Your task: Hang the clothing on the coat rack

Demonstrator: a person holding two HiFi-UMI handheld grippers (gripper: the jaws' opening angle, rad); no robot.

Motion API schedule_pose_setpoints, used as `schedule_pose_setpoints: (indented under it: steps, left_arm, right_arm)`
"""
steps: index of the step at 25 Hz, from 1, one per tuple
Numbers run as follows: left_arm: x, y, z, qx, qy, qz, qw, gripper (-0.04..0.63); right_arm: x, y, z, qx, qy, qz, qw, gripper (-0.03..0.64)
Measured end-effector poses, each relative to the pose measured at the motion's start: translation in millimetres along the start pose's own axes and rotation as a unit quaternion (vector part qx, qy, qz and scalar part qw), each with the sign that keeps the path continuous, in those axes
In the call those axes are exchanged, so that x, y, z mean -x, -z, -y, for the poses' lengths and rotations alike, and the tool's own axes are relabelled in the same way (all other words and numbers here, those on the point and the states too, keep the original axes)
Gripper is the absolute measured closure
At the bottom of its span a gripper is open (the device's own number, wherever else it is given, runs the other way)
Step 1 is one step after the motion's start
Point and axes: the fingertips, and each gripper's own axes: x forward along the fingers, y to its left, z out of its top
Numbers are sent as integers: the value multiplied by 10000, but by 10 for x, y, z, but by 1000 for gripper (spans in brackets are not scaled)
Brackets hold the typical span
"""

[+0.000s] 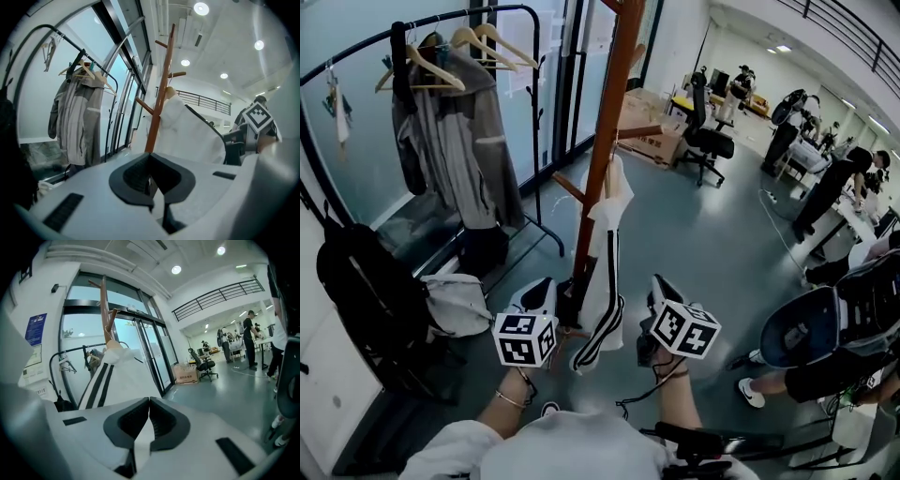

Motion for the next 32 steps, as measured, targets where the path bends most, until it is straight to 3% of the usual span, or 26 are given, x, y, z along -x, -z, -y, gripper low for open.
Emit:
schedule_pose_setpoints:
  steps: [5,11,21,32]
  left_arm:
    - [77,41,131,30,-243,8,9997,586]
    - [159,79,167,-30,-429,18,9991,586]
    - [102,-67,229,-179,-328,150,9992,586]
    - [-9,-180,180,-167,-305,224,9991,586]
  right_arm:
    - [118,38,157,14,-41,69,10000,591]
    - [75,226,154,191,-180,-187,9995,592]
    - [2,179,24,658,-310,-214,9971,594]
    - [-112,98,20,664,-315,-159,9972,594]
